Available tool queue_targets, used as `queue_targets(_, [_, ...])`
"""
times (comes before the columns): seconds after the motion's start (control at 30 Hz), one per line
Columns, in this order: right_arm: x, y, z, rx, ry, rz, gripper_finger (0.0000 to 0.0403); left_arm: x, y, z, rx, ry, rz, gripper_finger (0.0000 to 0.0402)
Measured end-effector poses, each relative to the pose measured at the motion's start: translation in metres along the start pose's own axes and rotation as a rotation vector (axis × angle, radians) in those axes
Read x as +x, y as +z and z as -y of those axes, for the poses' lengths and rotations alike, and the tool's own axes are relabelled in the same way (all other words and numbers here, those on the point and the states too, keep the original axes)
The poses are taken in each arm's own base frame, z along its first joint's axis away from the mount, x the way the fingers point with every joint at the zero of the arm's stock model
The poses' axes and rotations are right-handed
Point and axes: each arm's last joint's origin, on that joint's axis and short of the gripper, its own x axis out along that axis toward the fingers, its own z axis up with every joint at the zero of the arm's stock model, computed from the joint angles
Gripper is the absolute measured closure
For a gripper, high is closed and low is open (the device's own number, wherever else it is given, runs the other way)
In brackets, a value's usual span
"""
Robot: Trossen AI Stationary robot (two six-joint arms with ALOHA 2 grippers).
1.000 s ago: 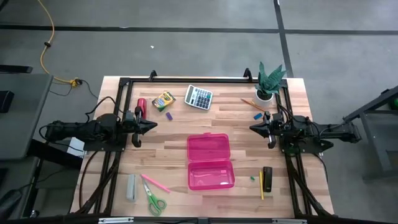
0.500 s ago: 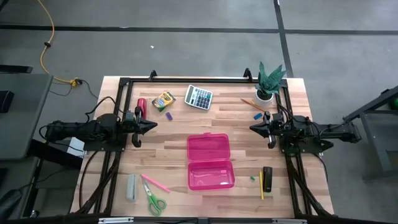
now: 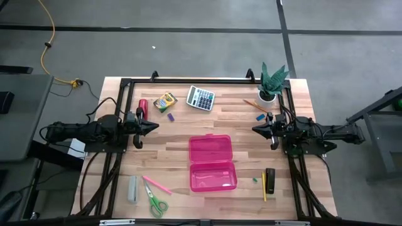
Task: Pack school essentials
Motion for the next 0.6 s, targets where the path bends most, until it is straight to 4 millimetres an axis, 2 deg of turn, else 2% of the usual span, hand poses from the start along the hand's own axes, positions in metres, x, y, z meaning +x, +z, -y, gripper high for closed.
queue_targets(0.6, [0.0,0.0002,0.0001,-0.055,-0.005,0.002,0.0402,0.0,0.0,0.0,-0.001,0.0,0.0,0.0401])
